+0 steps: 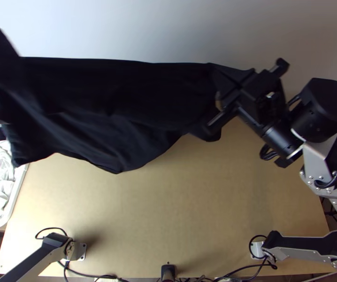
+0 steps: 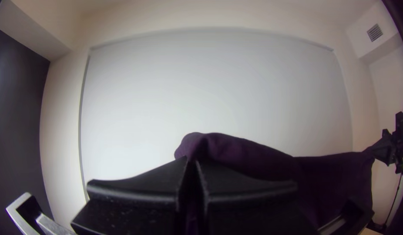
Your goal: Fold the t-shirt
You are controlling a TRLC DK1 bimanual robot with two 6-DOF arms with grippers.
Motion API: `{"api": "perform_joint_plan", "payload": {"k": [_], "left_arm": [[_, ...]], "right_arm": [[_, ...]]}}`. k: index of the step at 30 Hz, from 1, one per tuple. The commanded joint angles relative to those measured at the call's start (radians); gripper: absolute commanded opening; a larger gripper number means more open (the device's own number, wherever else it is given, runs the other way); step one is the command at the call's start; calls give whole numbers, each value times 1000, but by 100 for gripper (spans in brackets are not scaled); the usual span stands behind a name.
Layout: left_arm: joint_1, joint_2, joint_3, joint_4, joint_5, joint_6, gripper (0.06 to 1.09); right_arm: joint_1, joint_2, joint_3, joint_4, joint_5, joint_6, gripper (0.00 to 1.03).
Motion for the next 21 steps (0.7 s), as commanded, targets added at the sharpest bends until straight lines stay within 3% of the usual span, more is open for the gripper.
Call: {"api": "perform_joint_plan", "payload": {"k": [1,7,12,16,21], "left_arm": [[70,-9,27,19,-1,3,9],[72,56,-110,192,0,-6,10],[44,205,-197,316,6,-39,10],[6,333,-300,453,11,-39,10],[-38,512,-349,577,11,-65,10]], "right_arm": [[125,85,92,-17,28,-10,3],[112,127,78,-21,26,40,3],[14,121,-25,-21,-23,97,3],[-112,73,-221,-9,-98,177,3],[-228,1,-526,120,-135,220,3]]}}
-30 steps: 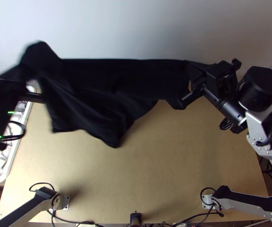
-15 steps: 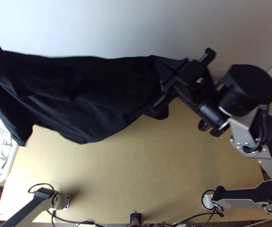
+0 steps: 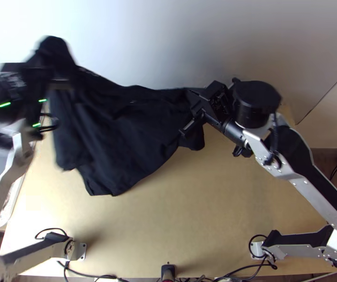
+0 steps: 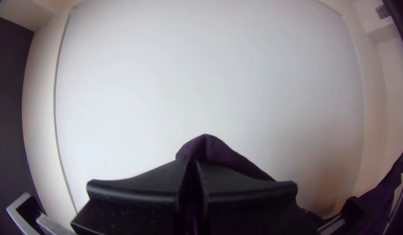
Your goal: Fold the t-shirt
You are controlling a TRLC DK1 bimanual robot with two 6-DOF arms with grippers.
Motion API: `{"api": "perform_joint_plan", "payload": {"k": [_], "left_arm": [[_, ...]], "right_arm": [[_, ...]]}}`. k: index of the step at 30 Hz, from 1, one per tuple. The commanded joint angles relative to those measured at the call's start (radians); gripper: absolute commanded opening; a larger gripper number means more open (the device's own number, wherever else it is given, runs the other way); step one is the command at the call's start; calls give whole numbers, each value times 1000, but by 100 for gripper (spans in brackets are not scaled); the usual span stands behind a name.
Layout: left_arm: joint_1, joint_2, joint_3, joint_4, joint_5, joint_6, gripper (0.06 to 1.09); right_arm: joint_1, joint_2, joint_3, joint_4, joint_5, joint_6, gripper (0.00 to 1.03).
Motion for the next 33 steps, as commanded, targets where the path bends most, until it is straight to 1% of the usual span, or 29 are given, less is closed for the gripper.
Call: {"api": "perform_joint_plan", "payload": {"k": [1,5,11,12,13,14,15,18,19,23,27,28,29,30,31,33], "left_arm": [[-61,236,-90,184,3,-25,10],[-111,342,-73,260,3,-27,10],[-186,489,5,279,1,-39,10],[-200,515,14,280,1,-39,10],[-209,533,19,282,1,-39,14],[-223,553,20,282,1,-39,27],[-239,572,20,280,-2,-39,47],[-262,607,26,237,-14,-37,92],[-265,607,26,208,-17,-37,105],[-269,527,-4,38,-16,-54,105],[-266,368,-106,-194,-8,-60,105],[-265,312,-144,-240,23,-63,105],[-254,254,-190,-283,86,-65,105],[-245,193,-239,-316,130,-71,105],[-243,141,-276,-367,148,-76,104],[-232,49,-345,-468,153,-74,104]], "right_arm": [[-165,-81,-362,123,-60,68,3],[-228,-117,-499,157,-82,69,3],[-320,-106,-611,215,-105,60,3],[-332,-98,-629,234,-105,63,3],[-344,-92,-641,248,-106,71,3],[-353,-86,-650,258,-108,81,3],[-360,-80,-658,265,-109,95,3],[-367,-62,-677,277,-116,107,3],[-367,-54,-681,286,-116,107,3],[-386,-3,-678,311,-119,123,3],[-425,57,-652,350,-131,152,3],[-430,77,-641,363,-131,155,3],[-436,96,-631,380,-131,160,3],[-442,116,-617,395,-131,166,3],[-450,141,-601,412,-131,173,3],[-461,184,-575,458,-131,180,3]]}}
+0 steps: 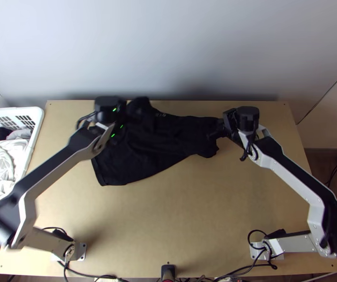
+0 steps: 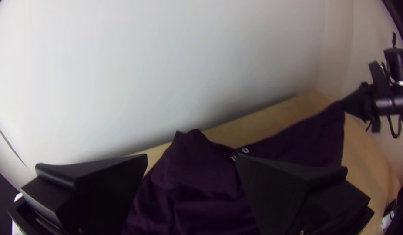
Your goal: Fold the t-shirt
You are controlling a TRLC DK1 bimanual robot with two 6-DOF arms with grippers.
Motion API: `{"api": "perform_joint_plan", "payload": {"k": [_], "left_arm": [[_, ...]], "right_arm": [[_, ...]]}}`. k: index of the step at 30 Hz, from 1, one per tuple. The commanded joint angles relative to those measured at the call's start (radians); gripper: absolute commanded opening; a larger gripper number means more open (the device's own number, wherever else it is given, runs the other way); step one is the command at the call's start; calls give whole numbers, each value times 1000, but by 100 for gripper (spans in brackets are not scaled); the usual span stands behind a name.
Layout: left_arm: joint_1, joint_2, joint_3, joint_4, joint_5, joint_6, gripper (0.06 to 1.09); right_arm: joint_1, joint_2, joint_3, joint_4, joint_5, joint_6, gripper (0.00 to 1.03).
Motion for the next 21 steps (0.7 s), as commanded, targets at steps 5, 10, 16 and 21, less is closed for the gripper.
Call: {"api": "perform_joint_plan", "payload": {"k": [5,10,16,21], "left_arm": [[106,-479,-358,-508,189,32,104],[158,-582,-434,-689,199,121,104],[187,-588,-512,-730,200,144,104],[190,-527,-562,-715,219,150,103]], "right_arm": [[-51,230,149,146,-3,58,3],[-34,307,207,144,-2,75,3],[-28,331,226,136,-2,71,3],[-49,313,212,129,6,86,30]]}}
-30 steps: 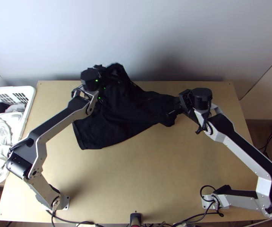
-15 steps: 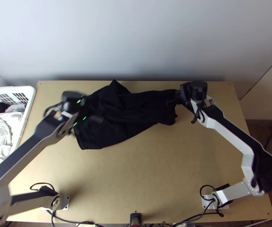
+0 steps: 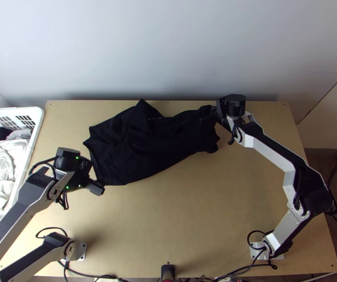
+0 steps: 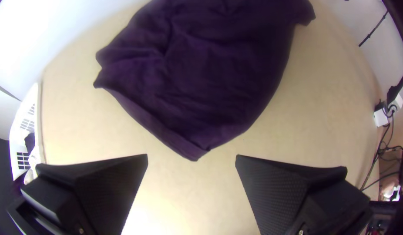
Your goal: Fold the t-shirt
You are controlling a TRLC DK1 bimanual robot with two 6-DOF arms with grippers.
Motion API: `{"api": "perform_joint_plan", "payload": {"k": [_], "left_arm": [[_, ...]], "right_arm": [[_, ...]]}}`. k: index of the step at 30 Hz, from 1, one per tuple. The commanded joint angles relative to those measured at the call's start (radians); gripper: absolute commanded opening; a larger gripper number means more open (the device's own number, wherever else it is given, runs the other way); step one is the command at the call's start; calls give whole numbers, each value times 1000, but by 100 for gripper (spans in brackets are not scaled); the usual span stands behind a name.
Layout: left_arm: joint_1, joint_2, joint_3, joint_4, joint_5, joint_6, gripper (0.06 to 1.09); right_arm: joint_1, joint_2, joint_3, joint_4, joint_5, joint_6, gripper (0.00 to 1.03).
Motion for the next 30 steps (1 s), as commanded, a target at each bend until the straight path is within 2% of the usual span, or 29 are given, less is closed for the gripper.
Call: {"api": "perform_joint_plan", "payload": {"k": [1,2,3,5,6,12,14,17,19,23,27,30], "left_arm": [[29,46,-84,-18,17,15,103],[34,67,-86,-13,21,15,103],[34,80,-89,0,22,14,103],[35,106,-93,23,31,12,99],[37,116,-95,37,36,9,99],[37,175,-101,121,68,-26,99],[37,204,-101,151,68,-37,99],[34,245,-101,192,68,-52,98],[29,270,-99,214,68,-58,94],[29,307,-92,250,73,-63,76],[35,317,-81,276,73,-77,42],[40,323,-81,287,73,-77,23]], "right_arm": [[-21,-9,-7,-6,8,15,47],[-29,-25,-18,-12,8,20,63],[-35,-42,-24,-32,8,20,74],[-47,-79,-33,-84,8,13,91],[-56,-99,-36,-112,8,9,94],[-95,-226,-65,-246,-7,6,98],[-95,-262,-96,-287,-43,7,98],[-69,-291,-150,-353,-95,3,98],[-44,-306,-197,-362,-96,-10,98],[-15,-332,-275,-362,-96,-19,98],[-4,-340,-317,-374,-96,-26,98],[0,-349,-324,-374,-96,-19,98]]}}
